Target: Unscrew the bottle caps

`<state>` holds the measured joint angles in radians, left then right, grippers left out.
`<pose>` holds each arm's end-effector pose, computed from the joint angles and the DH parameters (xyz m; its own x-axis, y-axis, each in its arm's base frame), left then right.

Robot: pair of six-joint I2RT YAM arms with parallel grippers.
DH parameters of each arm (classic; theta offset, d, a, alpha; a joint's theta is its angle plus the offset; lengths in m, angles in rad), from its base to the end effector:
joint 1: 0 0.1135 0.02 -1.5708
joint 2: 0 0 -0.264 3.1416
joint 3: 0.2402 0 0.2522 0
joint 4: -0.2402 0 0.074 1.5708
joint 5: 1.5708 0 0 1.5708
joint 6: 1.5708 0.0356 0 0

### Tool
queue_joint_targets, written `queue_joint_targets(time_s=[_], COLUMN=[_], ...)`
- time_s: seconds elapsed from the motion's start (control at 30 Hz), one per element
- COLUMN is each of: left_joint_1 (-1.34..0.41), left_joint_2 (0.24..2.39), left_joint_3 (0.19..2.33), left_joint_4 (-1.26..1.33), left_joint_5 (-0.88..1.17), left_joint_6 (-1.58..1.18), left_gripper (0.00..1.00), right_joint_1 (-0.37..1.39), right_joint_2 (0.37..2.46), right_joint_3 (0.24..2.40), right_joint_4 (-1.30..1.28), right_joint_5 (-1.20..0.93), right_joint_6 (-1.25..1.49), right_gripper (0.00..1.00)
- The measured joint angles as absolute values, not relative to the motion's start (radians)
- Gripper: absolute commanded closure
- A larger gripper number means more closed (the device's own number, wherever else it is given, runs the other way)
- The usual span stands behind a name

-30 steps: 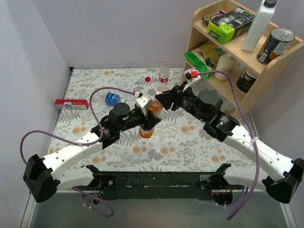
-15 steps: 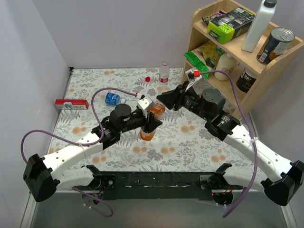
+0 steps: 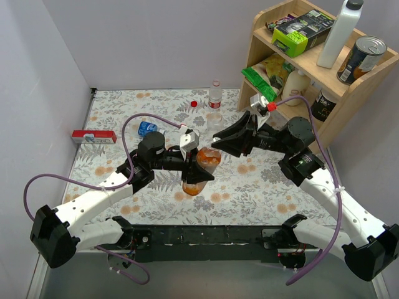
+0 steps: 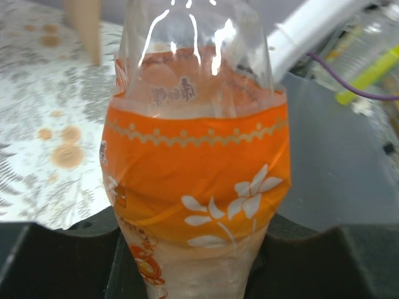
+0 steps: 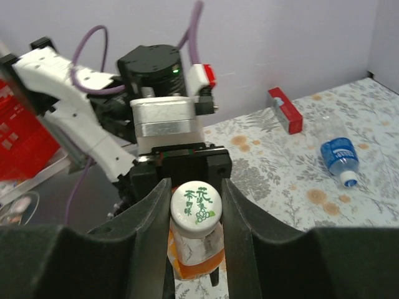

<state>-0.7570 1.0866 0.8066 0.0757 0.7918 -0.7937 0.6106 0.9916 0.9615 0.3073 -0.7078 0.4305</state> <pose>0.1615 -0.1874 0.3170 -0.8085 0.0748 -0.5837 0.5884 0.1219 -0.7994 0.1664 0.1447 0.4147 -0.1919 0.2528 -0.9483 -0.9551 0.1744 0.2397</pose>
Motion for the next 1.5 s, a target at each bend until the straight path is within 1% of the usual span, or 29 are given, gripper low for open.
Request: queue_joint_targets(time_s=[0.13, 0.23, 0.33, 0.43, 0.47, 0.53, 0.6, 0.63, 0.77, 0.97, 1.03, 1.07, 1.23, 1.33, 1.5], left_joint_1=[-0.750, -0.749, -0.749, -0.749, -0.749, -0.749, -0.749, -0.750, -0.750, -0.750, -0.750, -0.750, -0.750, -0.750, -0.750], left_joint_2=[1.087, 1.088, 1.092, 1.097, 1.097, 1.097, 1.098, 1.100, 1.102, 1.102, 1.102, 1.102, 1.090, 1.087, 1.087], left_joint_3=[0.807, 0.807, 0.807, 0.807, 0.807, 0.807, 0.807, 0.807, 0.807, 0.807, 0.807, 0.807, 0.807, 0.807, 0.807], left_joint_4=[0.093, 0.095, 0.094, 0.096, 0.097, 0.096, 0.093, 0.091, 0.090, 0.082, 0.078, 0.076, 0.056, 0.051, 0.037], left_joint_5=[0.942, 1.006, 1.045, 1.050, 1.046, 1.031, 1.007, 0.995, 0.952, 0.855, 0.806, 0.784, 0.610, 0.529, 0.483], left_joint_6=[-0.816, -0.827, -0.828, -0.827, -0.827, -0.824, -0.819, -0.818, -0.813, -0.797, -0.792, -0.788, -0.767, -0.758, -0.754], left_gripper=[0.62, 0.62, 0.62, 0.62, 0.62, 0.63, 0.62, 0.62, 0.62, 0.62, 0.60, 0.58, 0.58, 0.59, 0.59], right_joint_1=[0.604, 0.604, 0.604, 0.604, 0.604, 0.604, 0.604, 0.604, 0.604, 0.603, 0.603, 0.603, 0.612, 0.661, 0.739], right_joint_2=[0.993, 0.994, 0.994, 0.994, 0.994, 0.994, 0.987, 0.983, 0.963, 0.877, 0.834, 0.815, 0.781, 0.796, 0.860], right_joint_3=[0.961, 0.961, 0.961, 0.975, 0.982, 0.992, 0.994, 0.994, 0.992, 0.980, 0.958, 0.948, 0.904, 0.875, 0.857], right_joint_4=[0.371, 0.394, 0.400, 0.369, 0.351, 0.319, 0.295, 0.283, 0.236, 0.204, 0.208, 0.209, 0.212, 0.212, 0.231], right_joint_5=[-0.860, -0.920, -0.951, -0.961, -0.960, -0.948, -0.929, -0.917, -0.847, -0.686, -0.614, -0.576, -0.373, -0.259, -0.166], right_joint_6=[0.424, 0.417, 0.409, 0.384, 0.371, 0.348, 0.332, 0.326, 0.293, 0.270, 0.281, 0.292, 0.389, 0.445, 0.488], right_gripper=[0.92, 0.91, 0.88, 0.81, 0.73, 0.62, 0.37, 0.17, 0.10, 0.09, 0.15, 0.22, 0.32, 0.35, 0.35])
